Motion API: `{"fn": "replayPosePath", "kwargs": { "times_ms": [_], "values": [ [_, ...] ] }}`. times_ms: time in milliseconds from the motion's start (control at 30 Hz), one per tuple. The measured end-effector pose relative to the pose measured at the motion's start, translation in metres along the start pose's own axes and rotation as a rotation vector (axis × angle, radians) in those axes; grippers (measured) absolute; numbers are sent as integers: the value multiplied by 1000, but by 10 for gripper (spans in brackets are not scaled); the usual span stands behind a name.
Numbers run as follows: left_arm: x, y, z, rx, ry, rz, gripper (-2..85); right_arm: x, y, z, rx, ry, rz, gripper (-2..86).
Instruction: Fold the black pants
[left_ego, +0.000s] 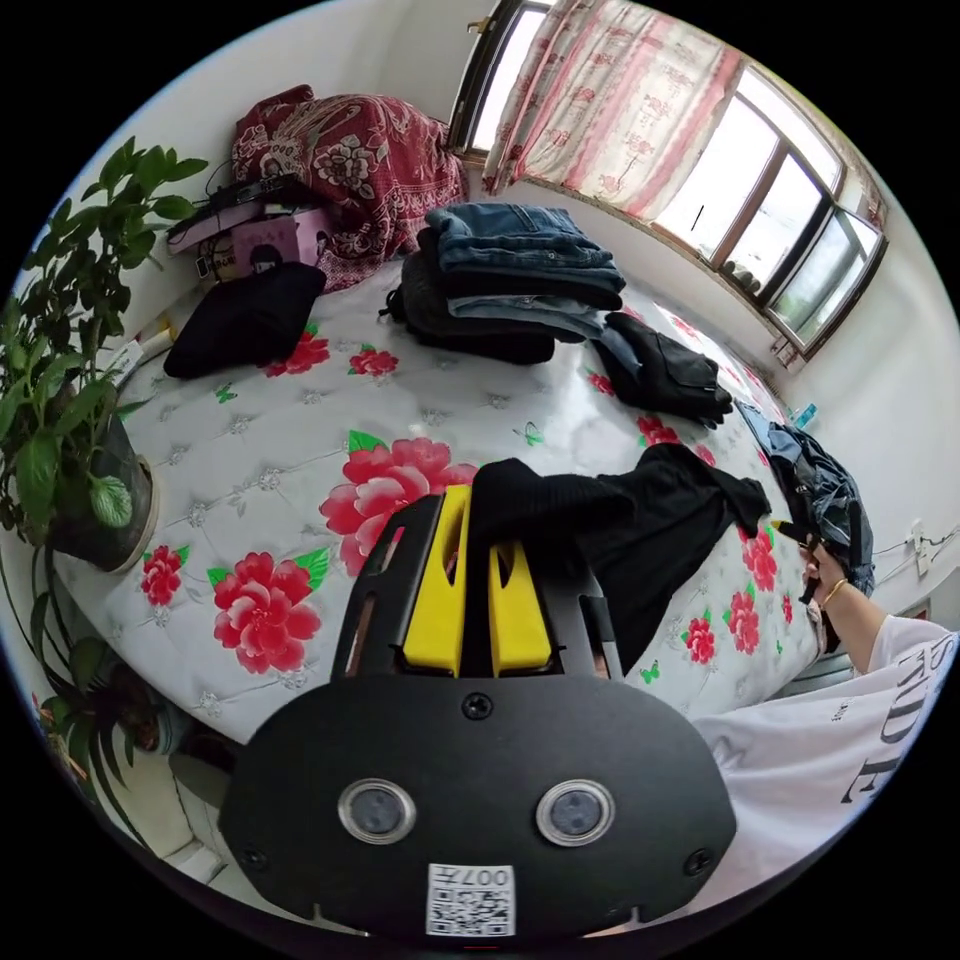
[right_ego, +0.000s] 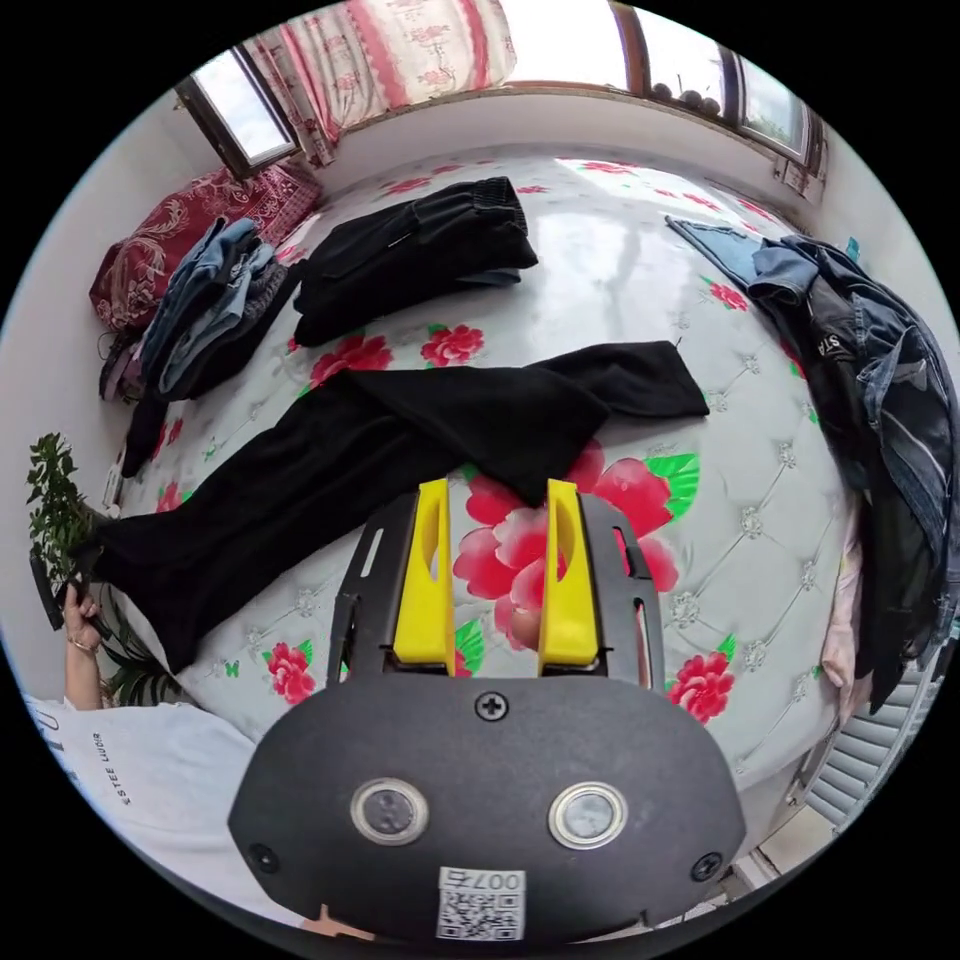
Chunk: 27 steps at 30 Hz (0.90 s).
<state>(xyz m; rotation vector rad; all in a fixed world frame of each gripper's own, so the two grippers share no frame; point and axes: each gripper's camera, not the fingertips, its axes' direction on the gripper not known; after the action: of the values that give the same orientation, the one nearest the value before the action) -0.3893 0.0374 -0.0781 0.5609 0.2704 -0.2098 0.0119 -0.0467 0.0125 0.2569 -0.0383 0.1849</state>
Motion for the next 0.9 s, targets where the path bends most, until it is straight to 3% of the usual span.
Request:
{"fn": "replayPosePath", "kwargs": {
  "times_ms": [200,300,400,533,733,800,900],
  "values": [
    [11,-89,9,39,39,-23,-8,-6,-31,58,-231,55,-147,70],
    [31,-142,-2,117,45,18,-8,-10,-37,52,-210,195,-229,30],
    [53,-177,-34,235,41,120,-8,10,-45,-2,-38,170,-214,11],
    [68,-166,-77,346,14,304,-8,64,-18,-122,292,-7,-112,3],
    [56,-77,-62,135,-186,380,-4,141,84,-224,390,-265,-29,2],
    [47,-48,-39,24,-212,352,1,158,109,-233,342,-353,7,2],
    [32,-4,20,-224,-180,302,27,177,127,-203,71,-387,144,5]
  ]
}}
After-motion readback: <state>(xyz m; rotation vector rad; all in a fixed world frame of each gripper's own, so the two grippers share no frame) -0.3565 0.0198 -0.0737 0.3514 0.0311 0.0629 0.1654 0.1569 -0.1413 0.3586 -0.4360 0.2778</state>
